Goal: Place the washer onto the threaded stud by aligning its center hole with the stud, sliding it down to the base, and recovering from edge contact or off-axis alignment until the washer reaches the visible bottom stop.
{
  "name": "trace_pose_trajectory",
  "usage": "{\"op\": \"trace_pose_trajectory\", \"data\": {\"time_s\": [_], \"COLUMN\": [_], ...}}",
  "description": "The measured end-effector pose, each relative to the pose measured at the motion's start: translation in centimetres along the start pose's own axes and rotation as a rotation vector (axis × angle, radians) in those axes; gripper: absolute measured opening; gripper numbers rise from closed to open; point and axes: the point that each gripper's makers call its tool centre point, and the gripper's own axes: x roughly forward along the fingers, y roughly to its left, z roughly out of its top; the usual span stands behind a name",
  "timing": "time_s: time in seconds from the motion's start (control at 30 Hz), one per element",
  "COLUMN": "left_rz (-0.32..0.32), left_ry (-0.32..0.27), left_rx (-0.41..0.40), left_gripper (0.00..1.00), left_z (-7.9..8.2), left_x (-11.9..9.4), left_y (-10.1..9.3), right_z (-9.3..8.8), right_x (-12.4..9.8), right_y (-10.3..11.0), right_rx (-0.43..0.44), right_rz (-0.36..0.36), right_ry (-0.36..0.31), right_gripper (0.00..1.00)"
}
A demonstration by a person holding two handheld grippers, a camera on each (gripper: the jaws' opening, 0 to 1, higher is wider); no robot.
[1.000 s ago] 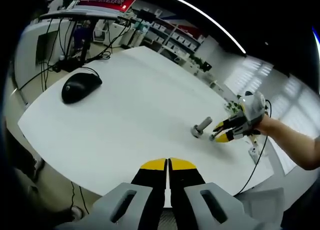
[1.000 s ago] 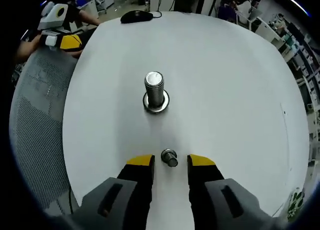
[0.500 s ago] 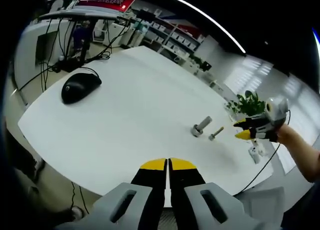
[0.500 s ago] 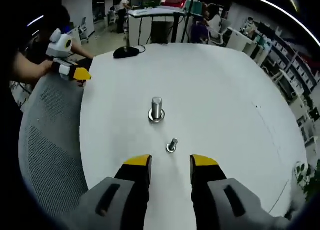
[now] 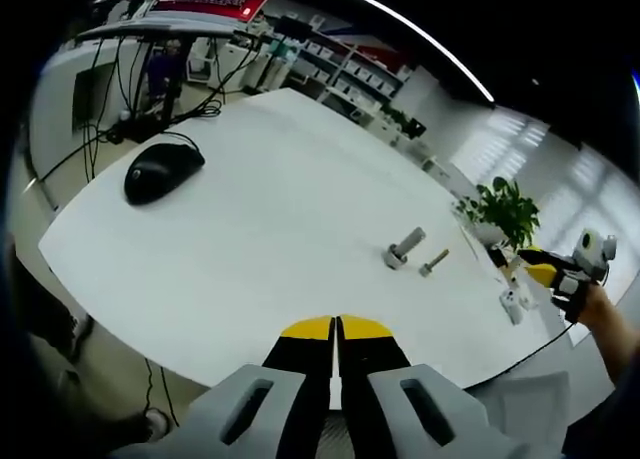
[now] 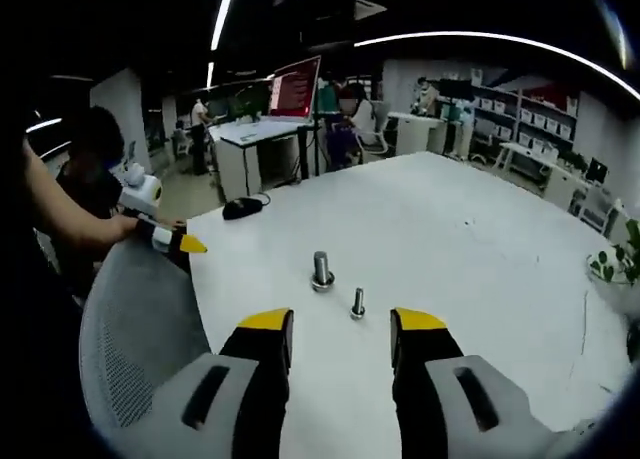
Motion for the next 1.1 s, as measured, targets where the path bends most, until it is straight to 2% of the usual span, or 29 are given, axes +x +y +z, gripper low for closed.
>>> {"op": "trace_pose_trajectory", "data": {"time_s": [0.13, 0.27, 0.43, 0.6, 0.67, 0.73, 0.8, 0.87, 0.97, 1.0, 1.03, 1.07, 1.1], "left_rz": [-0.011, -0.006, -0.002, -0.003, -0.002, -0.024, -0.042, -0.039, -0.042, -0.042, -0.042, -0.043, -0.047], "left_ry": [-0.008, -0.008, 0.007, 0.016, 0.016, -0.001, -0.026, -0.023, -0.012, -0.016, -0.017, -0.009, -0.006], "left_rx": [0.001, -0.002, 0.000, -0.001, -0.003, -0.027, -0.049, -0.047, -0.051, -0.054, -0.060, -0.079, -0.079], "left_gripper": [0.00, 0.00, 0.00, 0.00, 0.00, 0.00, 0.01, 0.02, 0.02, 0.02, 0.02, 0.03, 0.02], "left_z": [0.2, 0.1, -0.1, -0.3, -0.3, 0.0, 0.4, 0.3, 0.1, 0.1, 0.1, 0.0, 0.0], "left_x": [0.0, 0.0, -0.1, -0.1, -0.1, -0.1, -0.2, -0.2, -0.1, -0.2, -0.2, -0.2, -0.1], "left_y": [-0.2, -0.2, -0.3, -0.4, -0.4, -0.6, -0.9, -0.9, -0.9, -0.9, -0.9, -0.8, -0.9], "right_z": [-2.8, -5.1, -6.6, -7.8, -7.9, -8.3, -9.4, -10.8, -11.3, -12.1, -13.0, -12.9, -12.4], "right_x": [-1.4, -2.6, -3.7, -3.6, -3.4, -3.2, -3.0, -2.7, -2.3, -2.1, -2.3, -2.4, -2.4], "right_y": [0.6, 1.3, 2.2, 3.4, 3.6, 3.6, 3.6, 3.4, 3.6, 3.8, 3.9, 3.5, 3.2], "right_rx": [0.094, 0.141, 0.189, 0.243, 0.238, 0.239, 0.279, 0.276, 0.309, 0.336, 0.347, 0.335, 0.333], "right_rz": [-0.034, -0.054, -0.093, -0.108, -0.120, -0.127, -0.125, -0.138, -0.136, -0.131, -0.130, -0.140, -0.150], "right_ry": [0.016, 0.022, -0.003, -0.023, -0.023, -0.016, 0.009, 0.037, 0.022, 0.046, 0.098, 0.095, 0.061], "right_gripper": [0.44, 0.47, 0.53, 0.55, 0.55, 0.55, 0.54, 0.53, 0.51, 0.48, 0.42, 0.40, 0.41]}}
